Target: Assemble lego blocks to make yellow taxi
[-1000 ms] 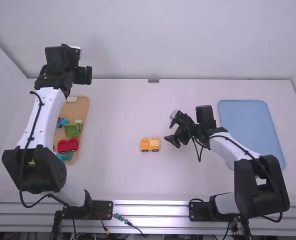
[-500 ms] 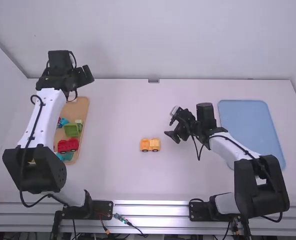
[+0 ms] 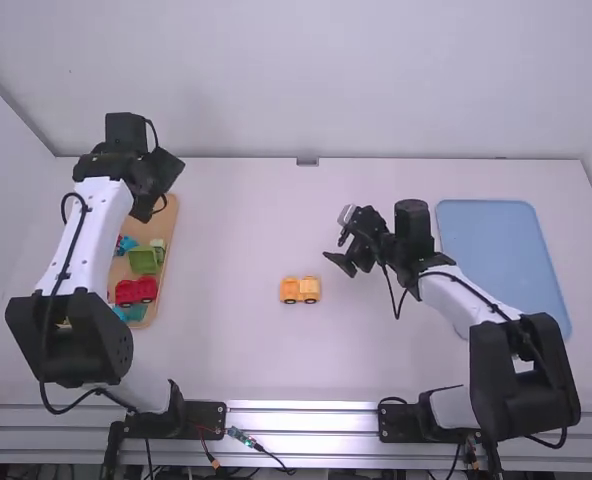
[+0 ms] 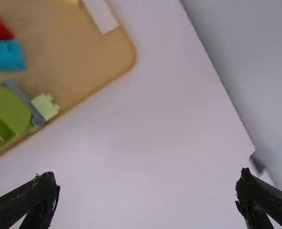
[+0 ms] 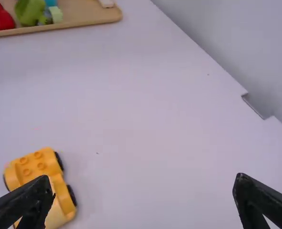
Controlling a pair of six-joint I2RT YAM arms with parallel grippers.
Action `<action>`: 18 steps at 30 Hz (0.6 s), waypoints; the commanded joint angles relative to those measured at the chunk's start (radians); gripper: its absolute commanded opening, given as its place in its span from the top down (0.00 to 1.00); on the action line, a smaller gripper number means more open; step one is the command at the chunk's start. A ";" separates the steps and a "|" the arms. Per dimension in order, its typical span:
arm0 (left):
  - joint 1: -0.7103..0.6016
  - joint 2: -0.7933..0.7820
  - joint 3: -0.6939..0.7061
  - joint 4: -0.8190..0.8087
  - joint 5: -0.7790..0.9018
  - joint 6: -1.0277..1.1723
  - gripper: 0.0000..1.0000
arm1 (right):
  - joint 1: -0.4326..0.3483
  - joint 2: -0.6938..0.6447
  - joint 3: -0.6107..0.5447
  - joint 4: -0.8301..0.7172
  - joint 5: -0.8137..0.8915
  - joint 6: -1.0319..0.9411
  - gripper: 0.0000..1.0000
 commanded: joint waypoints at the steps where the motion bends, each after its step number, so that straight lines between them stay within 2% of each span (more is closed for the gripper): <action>1: 0.002 0.002 -0.017 -0.014 -0.003 -0.229 0.01 | 0.006 -0.022 0.000 -0.006 -0.033 0.006 0.00; 3: 0.002 0.002 -0.017 0.000 -0.008 -0.257 0.01 | 0.005 -0.022 0.000 -0.005 -0.032 0.004 0.00; 12: 0.010 0.002 -0.017 0.027 -0.008 -0.031 0.01 | 0.006 -0.022 0.000 -0.006 -0.015 -0.002 0.00; 18: 0.002 0.002 -0.017 0.020 -0.003 -0.023 0.01 | 0.048 -0.022 0.000 -0.006 -0.014 -0.003 0.00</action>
